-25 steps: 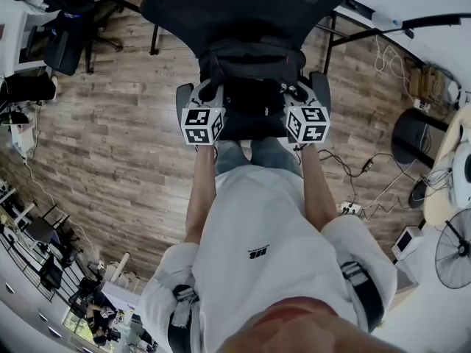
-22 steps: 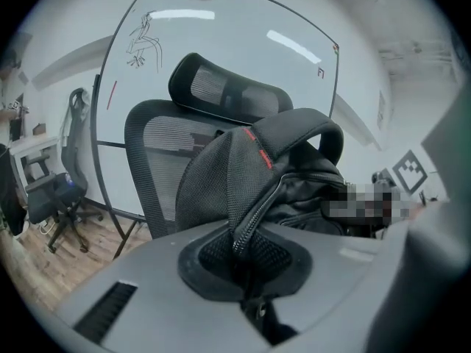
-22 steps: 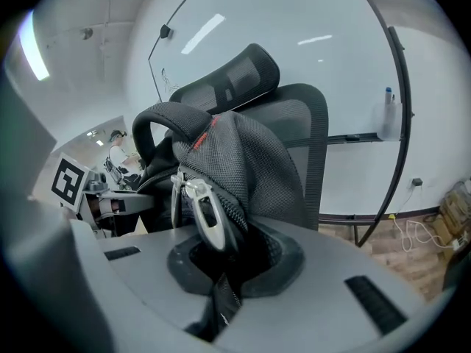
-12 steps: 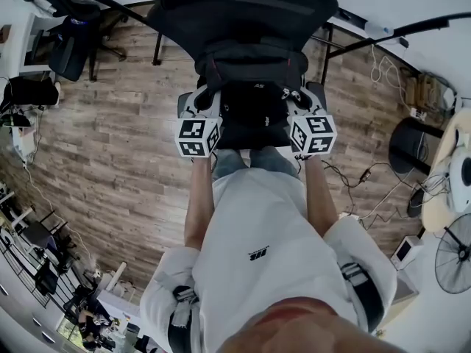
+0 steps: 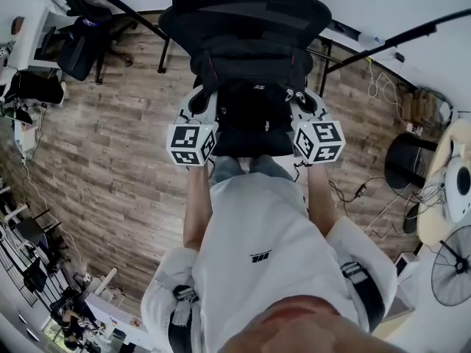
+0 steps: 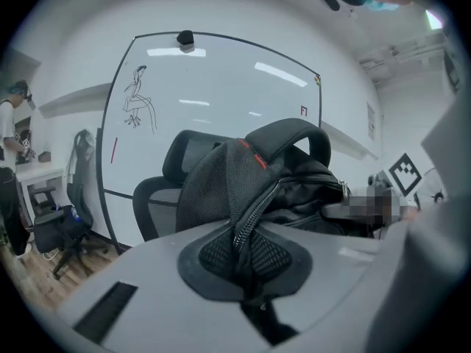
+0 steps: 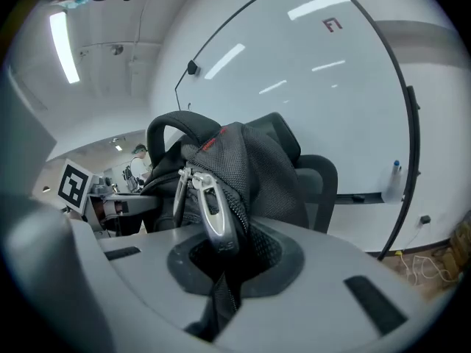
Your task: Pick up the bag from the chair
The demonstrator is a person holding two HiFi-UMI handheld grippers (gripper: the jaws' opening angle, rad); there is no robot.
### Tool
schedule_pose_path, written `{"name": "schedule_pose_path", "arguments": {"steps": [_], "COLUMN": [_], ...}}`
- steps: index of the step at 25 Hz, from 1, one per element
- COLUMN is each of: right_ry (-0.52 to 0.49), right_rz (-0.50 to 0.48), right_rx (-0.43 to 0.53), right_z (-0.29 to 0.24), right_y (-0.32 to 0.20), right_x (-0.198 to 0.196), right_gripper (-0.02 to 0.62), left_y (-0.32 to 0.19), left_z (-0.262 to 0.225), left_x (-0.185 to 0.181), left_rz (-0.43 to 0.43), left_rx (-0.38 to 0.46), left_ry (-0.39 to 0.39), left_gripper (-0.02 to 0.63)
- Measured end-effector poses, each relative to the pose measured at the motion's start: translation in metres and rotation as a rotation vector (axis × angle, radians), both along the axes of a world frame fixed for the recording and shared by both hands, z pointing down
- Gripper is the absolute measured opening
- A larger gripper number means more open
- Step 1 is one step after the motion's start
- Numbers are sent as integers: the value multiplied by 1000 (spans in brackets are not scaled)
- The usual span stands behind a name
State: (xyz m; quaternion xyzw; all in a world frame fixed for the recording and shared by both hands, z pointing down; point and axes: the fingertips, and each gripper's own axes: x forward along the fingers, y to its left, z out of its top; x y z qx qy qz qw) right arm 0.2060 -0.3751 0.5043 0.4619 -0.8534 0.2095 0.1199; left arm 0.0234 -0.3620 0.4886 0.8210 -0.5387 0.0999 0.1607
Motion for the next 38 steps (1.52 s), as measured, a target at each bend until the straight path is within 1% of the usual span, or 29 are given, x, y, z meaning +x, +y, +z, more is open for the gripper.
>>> {"name": "schedule_pose_path", "arguments": {"steps": [9,13,18,23,28,38], "right_ry": [-1,-7,-10,-2,7,21], "right_rz": [-33,-32,-16,5,39,72], "right_rx": [122,174,211,232,230,217], "right_z": [-75,-103,-125,-136,-137,-133], "right_y": [7,15,29,58,98,193], "right_x": [2,1,0,-4,-7,-1], "right_gripper": [8,8,8,8,8,8], "left_y": [15,23,35,62,97,185], "left_z": [-75,-100,-122,-133,-135,-131], "left_x": [1,0,-2,-6,-10,-4], "left_rz": [-16,-5,18,37,68,94], "left_rx": [95,138,164,185,188,180], "left_ry": [14,20,25,23,32,42], "left_gripper": [15,15,15,15,16,16]}}
